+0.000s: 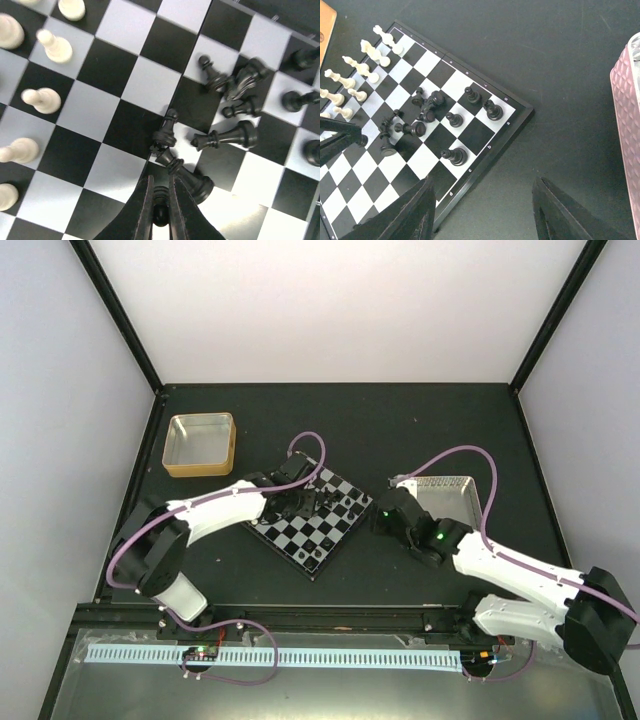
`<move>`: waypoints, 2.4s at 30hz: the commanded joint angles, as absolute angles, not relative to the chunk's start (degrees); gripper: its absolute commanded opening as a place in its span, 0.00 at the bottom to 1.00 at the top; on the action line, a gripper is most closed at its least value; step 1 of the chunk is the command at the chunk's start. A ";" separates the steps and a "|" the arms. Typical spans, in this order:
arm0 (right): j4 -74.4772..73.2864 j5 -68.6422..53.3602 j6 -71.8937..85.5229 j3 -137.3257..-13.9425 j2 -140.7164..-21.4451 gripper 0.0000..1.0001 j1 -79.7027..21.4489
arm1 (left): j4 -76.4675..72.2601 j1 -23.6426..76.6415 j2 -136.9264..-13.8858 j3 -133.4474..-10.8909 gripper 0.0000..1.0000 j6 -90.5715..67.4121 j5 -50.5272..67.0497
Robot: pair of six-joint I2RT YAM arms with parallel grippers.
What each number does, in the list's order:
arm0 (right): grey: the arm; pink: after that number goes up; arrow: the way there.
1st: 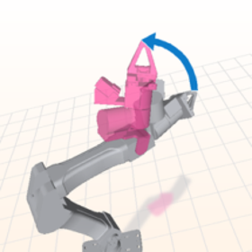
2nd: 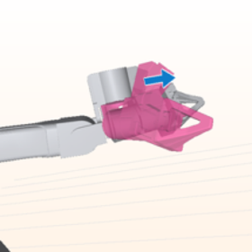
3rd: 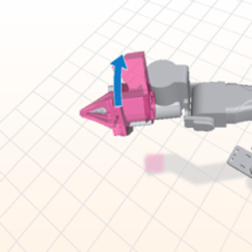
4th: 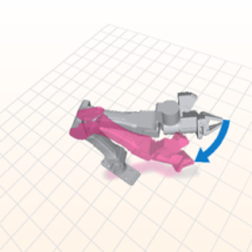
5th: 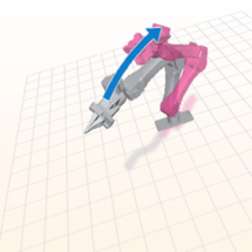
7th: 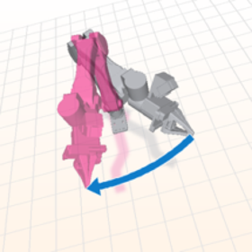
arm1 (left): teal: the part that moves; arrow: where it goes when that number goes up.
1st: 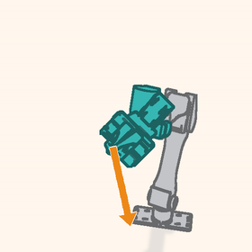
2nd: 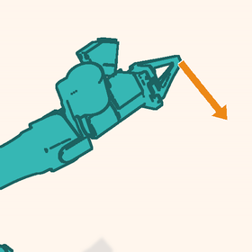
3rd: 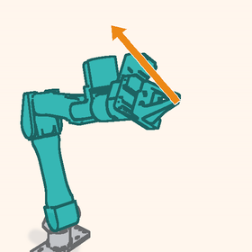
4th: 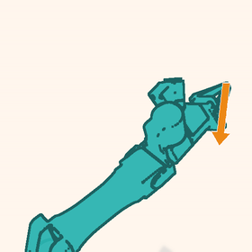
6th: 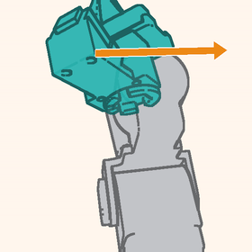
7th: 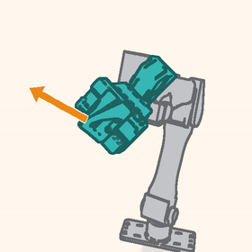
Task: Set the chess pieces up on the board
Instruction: Pick up the chess piece from the chessboard, then place the chess piece on the chessboard.
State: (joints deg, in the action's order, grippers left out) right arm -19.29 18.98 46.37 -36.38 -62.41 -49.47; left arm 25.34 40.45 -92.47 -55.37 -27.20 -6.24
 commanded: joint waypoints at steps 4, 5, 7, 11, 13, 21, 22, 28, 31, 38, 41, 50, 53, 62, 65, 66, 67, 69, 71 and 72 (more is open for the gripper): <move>-18.58 23.60 48.12 -35.52 -58.12 0.54 -49.28 | 23.69 40.54 -86.71 -57.22 0.06 -25.85 -0.03; -18.73 24.23 48.49 -35.10 -57.38 0.54 -49.30 | 22.81 40.74 -86.91 -57.33 0.06 -25.76 1.51; -19.00 25.73 49.40 -34.39 -55.88 0.54 -49.25 | 21.10 41.29 -87.80 -57.96 0.06 -25.54 4.46; -19.83 27.95 50.67 -33.15 -52.75 0.55 -49.30 | 19.72 43.07 -91.04 -60.70 0.07 -24.81 7.16; -20.07 28.46 50.91 -32.58 -51.72 0.55 -49.26 | 18.91 44.05 -92.73 -61.64 0.07 -24.25 7.33; -20.94 28.49 51.72 -31.93 -51.15 0.55 -49.24 | 18.37 46.42 -99.64 -65.37 0.07 -22.60 5.16; -20.92 28.39 51.62 -31.91 -51.22 0.55 -49.28 | 18.63 46.55 -100.41 -65.85 0.07 -22.40 4.31; -20.98 28.13 51.50 -32.00 -51.42 0.56 -49.30 | 19.10 46.80 -103.27 -66.56 0.07 -21.82 1.95; -20.52 27.72 51.27 -31.82 -51.35 0.56 -49.29 | 18.73 46.93 -104.00 -66.45 0.07 -21.24 1.46; -20.15 27.43 51.00 -31.64 -51.22 0.56 -49.22 | 18.40 46.98 -105.07 -66.64 0.07 -20.28 0.04; -20.20 27.41 51.06 -31.65 -51.33 0.56 -49.28 | 18.47 46.93 -105.57 -66.79 0.08 -19.97 -0.08; -19.20 26.49 50.67 -31.26 -50.25 0.56 -49.29 | 18.04 46.93 -106.70 -67.27 0.11 -19.75 0.17; -18.98 26.37 50.56 -31.18 -50.16 0.56 -49.29 | 18.29 46.94 -106.79 -67.73 0.12 -19.64 0.00; -19.01 25.03 50.26 -32.06 -48.80 0.56 -49.29 | 21.87 46.86 -104.31 -69.67 0.29 -20.61 0.19; -17.81 24.22 49.43 -31.99 -47.09 0.56 -49.29 | 23.13 46.76 -102.40 -70.32 0.30 -21.02 -0.88; -17.72 24.09 49.21 -32.10 -46.65 0.56 -49.25 | 23.49 46.68 -101.73 -70.46 0.30 -21.11 -1.36; -17.60 23.83 48.83 -32.27 -46.39 0.55 -49.23 | 23.84 46.62 -101.01 -70.46 0.30 -21.25 -1.75; -17.58 23.05 47.88 -32.90 -46.44 0.56 -49.30 | 24.30 46.35 -99.36 -70.14 0.30 -21.56 -2.82; -17.53 21.83 46.91 -33.89 -47.55 0.56 -49.30 | 24.49 45.89 -97.23 -69.17 0.30 -22.05 -3.95; -17.50 20.98 46.35 -34.49 -48.43 0.56 -49.29 | 24.42 45.55 -96.03 -68.39 0.30 -22.40 -4.47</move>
